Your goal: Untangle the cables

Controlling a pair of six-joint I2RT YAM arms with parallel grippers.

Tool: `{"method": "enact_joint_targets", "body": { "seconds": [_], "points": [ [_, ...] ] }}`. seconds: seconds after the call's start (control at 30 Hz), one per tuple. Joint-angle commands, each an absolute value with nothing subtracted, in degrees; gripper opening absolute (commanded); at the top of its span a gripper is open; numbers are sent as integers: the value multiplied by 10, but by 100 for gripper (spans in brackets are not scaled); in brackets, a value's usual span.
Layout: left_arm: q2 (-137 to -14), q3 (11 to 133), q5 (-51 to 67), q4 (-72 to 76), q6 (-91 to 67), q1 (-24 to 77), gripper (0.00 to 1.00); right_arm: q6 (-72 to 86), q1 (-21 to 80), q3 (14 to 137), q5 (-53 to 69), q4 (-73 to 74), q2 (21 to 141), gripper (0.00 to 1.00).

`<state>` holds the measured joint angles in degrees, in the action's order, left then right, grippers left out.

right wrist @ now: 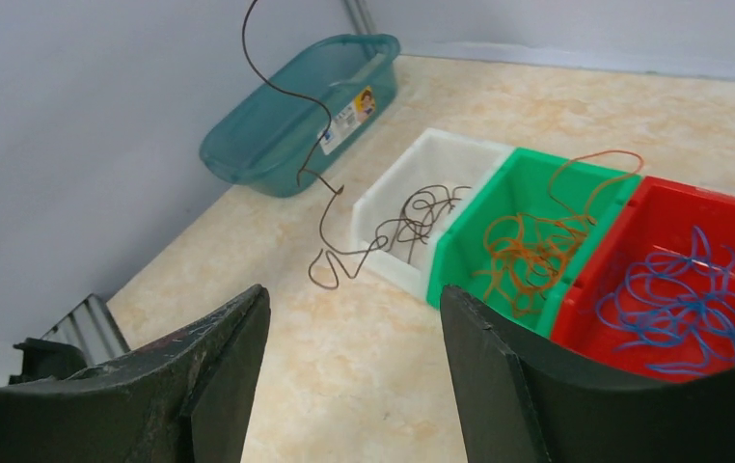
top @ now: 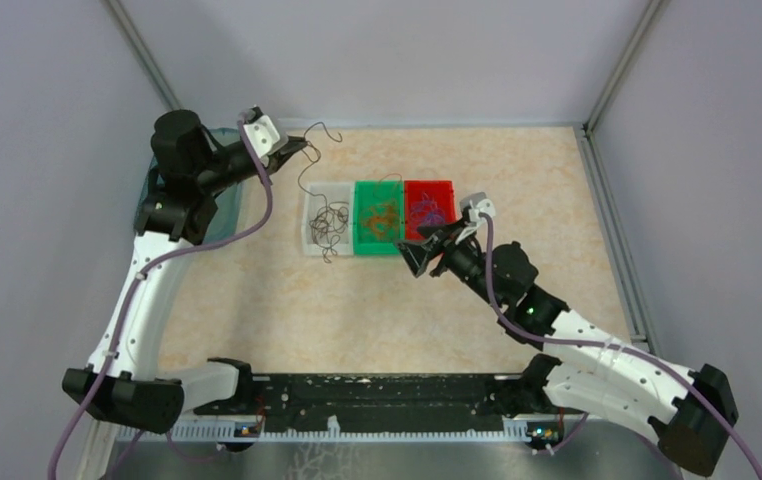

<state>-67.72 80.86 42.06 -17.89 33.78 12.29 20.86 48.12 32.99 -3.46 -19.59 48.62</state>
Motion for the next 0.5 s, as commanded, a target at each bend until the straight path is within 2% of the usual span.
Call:
{"method": "enact_joint_targets", "body": {
  "seconds": [0.0, 0.23, 0.47],
  "points": [
    [-702, 805, 398, -135, 354, 126, 4, 186, 476, 319, -89, -156, 442, 66],
    [-751, 805, 382, -111, 340, 125, 3, 185, 475, 290, -120, -129, 404, 66],
    [-781, 729, 334, -103, 359, 126, 6, 190, 473, 285, -185, -76, 385, 68]
  ]
}}
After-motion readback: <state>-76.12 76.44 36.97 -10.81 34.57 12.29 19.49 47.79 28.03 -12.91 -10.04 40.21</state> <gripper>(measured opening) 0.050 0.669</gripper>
